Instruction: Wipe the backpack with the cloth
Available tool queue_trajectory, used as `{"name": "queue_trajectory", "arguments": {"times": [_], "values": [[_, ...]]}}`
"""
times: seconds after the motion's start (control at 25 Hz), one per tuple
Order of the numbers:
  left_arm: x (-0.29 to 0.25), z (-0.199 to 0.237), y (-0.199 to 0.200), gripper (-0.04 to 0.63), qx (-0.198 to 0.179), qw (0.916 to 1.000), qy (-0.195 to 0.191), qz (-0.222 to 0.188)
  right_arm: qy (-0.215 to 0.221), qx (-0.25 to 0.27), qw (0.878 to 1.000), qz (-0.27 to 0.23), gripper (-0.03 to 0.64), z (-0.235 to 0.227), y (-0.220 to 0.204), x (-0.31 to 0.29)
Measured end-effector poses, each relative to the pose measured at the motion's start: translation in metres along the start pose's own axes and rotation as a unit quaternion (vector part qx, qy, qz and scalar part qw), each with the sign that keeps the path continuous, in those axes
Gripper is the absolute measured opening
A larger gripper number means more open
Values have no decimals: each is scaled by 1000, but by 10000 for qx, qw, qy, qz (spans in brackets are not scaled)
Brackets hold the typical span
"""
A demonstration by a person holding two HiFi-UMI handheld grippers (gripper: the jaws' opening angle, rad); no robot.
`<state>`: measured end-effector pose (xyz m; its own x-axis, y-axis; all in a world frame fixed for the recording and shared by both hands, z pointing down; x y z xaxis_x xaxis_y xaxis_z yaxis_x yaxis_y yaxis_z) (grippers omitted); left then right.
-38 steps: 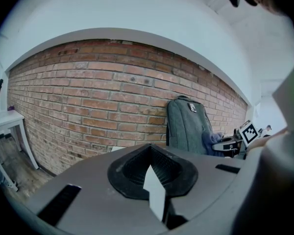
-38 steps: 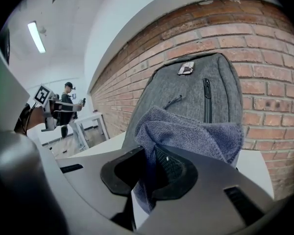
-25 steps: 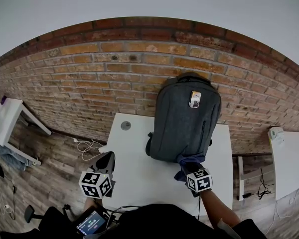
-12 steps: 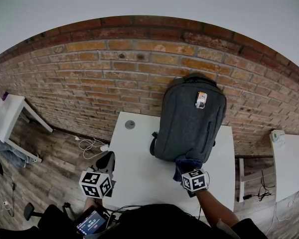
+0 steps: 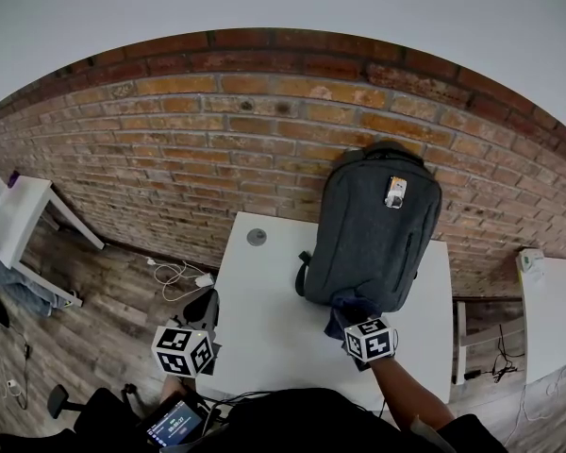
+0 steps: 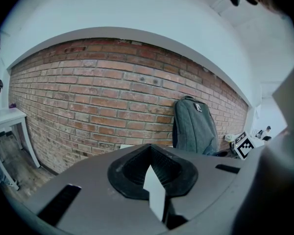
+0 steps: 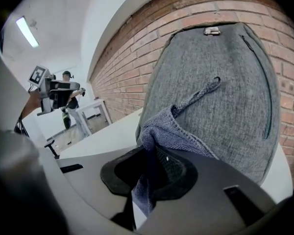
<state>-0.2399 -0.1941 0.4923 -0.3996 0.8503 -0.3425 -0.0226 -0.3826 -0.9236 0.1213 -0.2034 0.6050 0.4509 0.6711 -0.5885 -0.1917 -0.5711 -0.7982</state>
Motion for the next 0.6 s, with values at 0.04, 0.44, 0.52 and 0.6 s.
{"name": "queue_trajectory", "arguments": {"times": [0.04, 0.44, 0.52, 0.6], "values": [[0, 2, -1, -3, 5, 10000, -10, -1, -2, 18, 10000, -70, 48, 1, 6, 0], [-4, 19, -7, -3, 93, 9999, -105, 30, -648, 191, 9929, -981, 48, -5, 81, 20], [-5, 21, -7, -3, 89, 9999, -121, 41, -762, 182, 9902, -1153, 48, -14, 101, 24], [-5, 23, -8, -3, 91, 9999, -137, 45, -885, 165, 9871, -1320, 48, -23, 122, 27]]}}
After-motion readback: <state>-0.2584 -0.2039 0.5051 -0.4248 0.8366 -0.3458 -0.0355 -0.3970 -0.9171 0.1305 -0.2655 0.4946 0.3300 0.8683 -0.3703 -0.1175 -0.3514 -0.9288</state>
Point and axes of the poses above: the fingertips, and each gripper's own axes: x backward along the fingers, z to its left, y out of its top, the point moved 8 cm from there along x, backward along the fingers, and after that the axes turned 1 degree about y, right-handed, at the moved point
